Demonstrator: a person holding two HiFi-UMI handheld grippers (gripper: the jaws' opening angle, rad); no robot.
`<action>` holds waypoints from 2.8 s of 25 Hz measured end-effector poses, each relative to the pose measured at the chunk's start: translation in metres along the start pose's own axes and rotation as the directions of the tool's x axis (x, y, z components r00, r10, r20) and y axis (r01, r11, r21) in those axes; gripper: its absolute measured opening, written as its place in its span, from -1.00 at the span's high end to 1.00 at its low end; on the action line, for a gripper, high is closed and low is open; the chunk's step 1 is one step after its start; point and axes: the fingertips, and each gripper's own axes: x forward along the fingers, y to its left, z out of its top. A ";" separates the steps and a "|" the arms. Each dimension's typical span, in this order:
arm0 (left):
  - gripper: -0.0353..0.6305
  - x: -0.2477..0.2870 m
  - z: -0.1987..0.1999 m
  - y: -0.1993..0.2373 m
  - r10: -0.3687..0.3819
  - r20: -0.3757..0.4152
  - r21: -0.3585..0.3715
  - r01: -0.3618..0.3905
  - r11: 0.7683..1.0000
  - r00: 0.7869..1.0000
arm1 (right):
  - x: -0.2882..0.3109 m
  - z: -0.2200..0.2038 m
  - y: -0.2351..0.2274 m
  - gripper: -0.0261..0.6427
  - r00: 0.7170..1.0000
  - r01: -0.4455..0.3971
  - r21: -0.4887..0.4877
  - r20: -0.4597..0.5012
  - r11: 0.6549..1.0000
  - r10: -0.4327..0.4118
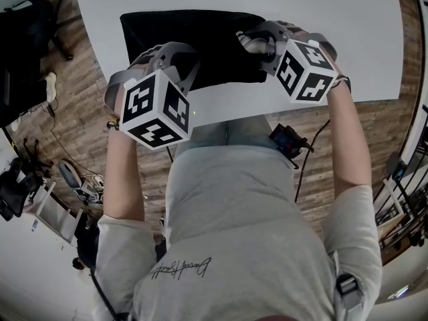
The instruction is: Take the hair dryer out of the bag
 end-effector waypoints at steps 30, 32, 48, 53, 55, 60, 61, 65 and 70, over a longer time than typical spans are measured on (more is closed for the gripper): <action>0.83 -0.001 -0.010 0.004 0.030 -0.027 0.000 -0.030 1.000 0.999 | -0.037 -0.036 0.010 0.33 0.997 0.061 0.170 0.040 0.984 -0.069; 0.83 0.000 -0.012 0.005 0.031 -0.032 -0.004 -0.031 1.000 0.999 | -0.040 -0.040 0.009 0.33 0.996 0.069 0.183 0.038 0.981 -0.077; 0.84 0.006 -0.015 0.003 0.033 0.007 -0.081 -0.033 0.996 0.999 | -0.076 -0.078 0.015 0.33 0.986 0.136 0.342 0.043 0.930 -0.161; 0.83 0.008 -0.018 0.007 0.043 0.031 -0.121 -0.039 0.992 0.999 | -0.083 -0.089 0.016 0.33 0.980 0.160 0.402 0.043 0.902 -0.193; 0.83 0.008 -0.016 0.009 0.053 0.051 -0.141 -0.046 0.989 0.997 | -0.088 -0.091 0.015 0.33 0.976 0.172 0.425 0.048 0.888 -0.212; 0.83 0.006 -0.008 0.005 0.071 0.079 -0.173 -0.057 0.983 0.994 | -0.111 -0.099 0.018 0.33 0.958 0.220 0.474 0.060 0.853 -0.280; 0.83 0.006 -0.009 0.005 0.075 0.082 -0.177 -0.059 0.982 0.994 | -0.113 -0.098 0.017 0.33 0.954 0.228 0.486 0.064 0.844 -0.294; 0.83 0.010 -0.018 0.005 0.101 0.106 -0.199 -0.079 0.977 0.989 | -0.120 -0.089 0.010 0.33 0.934 0.262 0.535 0.069 0.803 -0.350; 0.83 0.015 -0.021 0.001 0.124 0.131 -0.226 -0.092 0.970 0.984 | -0.133 -0.078 0.007 0.33 0.914 0.283 0.563 0.086 0.776 -0.396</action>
